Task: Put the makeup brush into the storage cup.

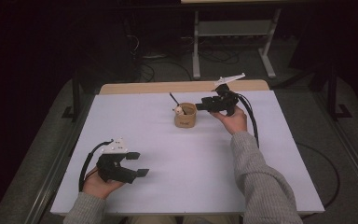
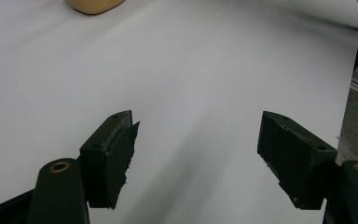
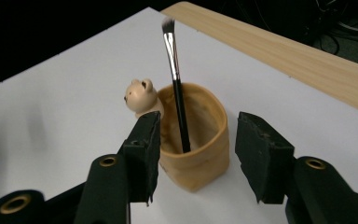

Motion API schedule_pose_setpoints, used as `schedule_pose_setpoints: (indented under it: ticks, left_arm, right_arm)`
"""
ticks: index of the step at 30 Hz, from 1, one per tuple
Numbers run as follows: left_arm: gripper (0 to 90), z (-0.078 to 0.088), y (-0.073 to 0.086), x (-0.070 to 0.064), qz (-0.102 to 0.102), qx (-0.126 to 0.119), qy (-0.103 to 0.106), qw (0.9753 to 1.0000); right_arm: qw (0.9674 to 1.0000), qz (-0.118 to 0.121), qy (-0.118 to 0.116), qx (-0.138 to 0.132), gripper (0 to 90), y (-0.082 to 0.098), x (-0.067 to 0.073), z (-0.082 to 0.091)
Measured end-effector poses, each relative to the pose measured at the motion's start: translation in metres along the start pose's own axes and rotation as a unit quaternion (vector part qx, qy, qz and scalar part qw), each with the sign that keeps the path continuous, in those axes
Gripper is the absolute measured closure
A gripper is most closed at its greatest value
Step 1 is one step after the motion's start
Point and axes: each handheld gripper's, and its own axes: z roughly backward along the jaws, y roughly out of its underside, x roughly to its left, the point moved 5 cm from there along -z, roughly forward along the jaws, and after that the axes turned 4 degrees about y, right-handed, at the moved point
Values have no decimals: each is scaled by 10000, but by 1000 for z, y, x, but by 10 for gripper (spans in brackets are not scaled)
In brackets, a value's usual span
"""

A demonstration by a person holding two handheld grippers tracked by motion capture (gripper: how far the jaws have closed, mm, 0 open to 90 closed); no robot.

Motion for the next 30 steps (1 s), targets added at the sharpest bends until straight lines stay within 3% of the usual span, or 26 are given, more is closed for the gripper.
schedule_pose_setpoints:
  ticks: [13,30]
  left_arm:
    - [251,1,5,2,66,34,-94,9999]
    - [234,1,6,6,135,21,-180,9997]
  right_arm:
    - [9998,-13,178,-112,439,8,-1,30]
    - [9997,-21,131,-201,411,21,4,53]
